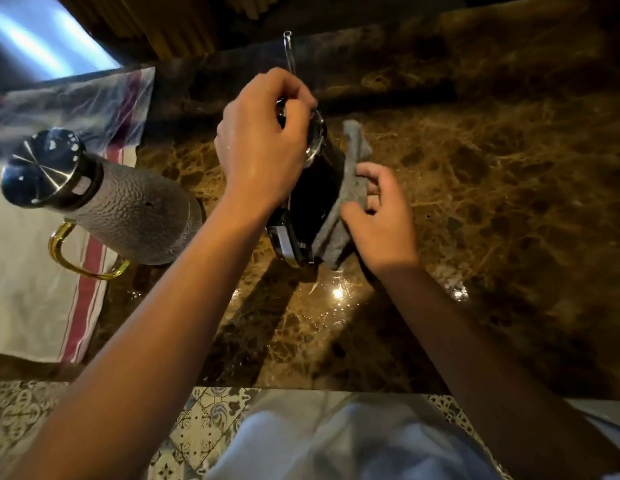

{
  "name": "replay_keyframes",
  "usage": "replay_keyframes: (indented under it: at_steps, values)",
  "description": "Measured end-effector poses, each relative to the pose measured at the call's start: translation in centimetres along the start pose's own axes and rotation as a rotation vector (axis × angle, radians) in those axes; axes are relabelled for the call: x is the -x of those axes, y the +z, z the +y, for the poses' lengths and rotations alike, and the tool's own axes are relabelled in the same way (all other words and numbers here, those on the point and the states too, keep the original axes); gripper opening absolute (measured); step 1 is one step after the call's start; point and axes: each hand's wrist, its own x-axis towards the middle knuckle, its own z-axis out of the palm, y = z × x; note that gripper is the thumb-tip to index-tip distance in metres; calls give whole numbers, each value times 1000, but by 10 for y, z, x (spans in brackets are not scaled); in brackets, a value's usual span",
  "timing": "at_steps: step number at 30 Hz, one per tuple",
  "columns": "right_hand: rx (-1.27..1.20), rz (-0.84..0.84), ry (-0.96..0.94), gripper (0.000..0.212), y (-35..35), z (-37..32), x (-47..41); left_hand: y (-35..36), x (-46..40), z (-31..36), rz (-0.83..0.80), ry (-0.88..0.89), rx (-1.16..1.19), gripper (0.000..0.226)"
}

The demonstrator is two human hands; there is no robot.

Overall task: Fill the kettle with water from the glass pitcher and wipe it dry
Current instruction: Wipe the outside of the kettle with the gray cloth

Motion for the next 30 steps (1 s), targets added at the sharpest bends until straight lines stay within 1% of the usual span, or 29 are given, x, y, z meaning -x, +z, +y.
replay_keyframes:
  at_steps: [2, 3, 4, 6, 8, 10, 11, 14, 16, 17, 18, 20, 22, 24, 26, 28, 30]
  values:
    - [-111, -97, -62, 49, -4, -13, 1, 3, 1, 5, 16, -12, -14, 24]
    - [-149, -120, -94, 50, -6, -19, -1, 5, 2, 8, 24, -17, -24, 24]
    - [-167, -114, -126, 48, -9, -24, -4, 7, 3, 11, 31, -22, -35, 24]
    - [-140, -33, -201, 37, -14, -29, -14, 10, 4, 16, 46, -32, -52, 24]
    - [-57, 47, -305, 24, -16, -24, -20, 13, 5, 17, 60, -40, -49, 24]
    - [48, 81, -359, 11, -15, -11, -19, 14, 6, 17, 64, -42, -34, 24]
    - [110, 84, -357, 10, -15, -2, -16, 13, 6, 17, 61, -43, -29, 24]
    - [320, 63, -269, 25, -22, 23, -6, 12, 7, 18, 54, -55, -25, 23]
    - [429, 56, -230, 27, -27, 26, -6, 14, 6, 19, 65, -60, -30, 23]
    - [429, 57, -211, 24, -29, 24, -8, 17, 6, 21, 72, -62, -34, 23]
    - [369, 52, -189, 20, -28, 18, -10, 19, 6, 23, 79, -66, -38, 23]
    - [141, 6, -152, 16, -24, -4, -14, 23, 4, 28, 79, -68, -42, 23]
    - [-6, -48, -163, 29, -20, -25, -18, 26, 2, 30, 70, -60, -43, 24]
    - [29, -56, -282, 36, -18, -35, -19, 27, 1, 29, 68, -47, -63, 24]
    - [99, -63, -345, 33, -22, -29, -15, 27, 1, 28, 62, -37, -60, 25]
    - [166, -76, -321, 24, -30, -10, -7, 27, 1, 27, 58, -41, -52, 25]
    - [262, -83, -233, 19, -40, 12, 0, 27, 1, 28, 58, -45, -56, 25]
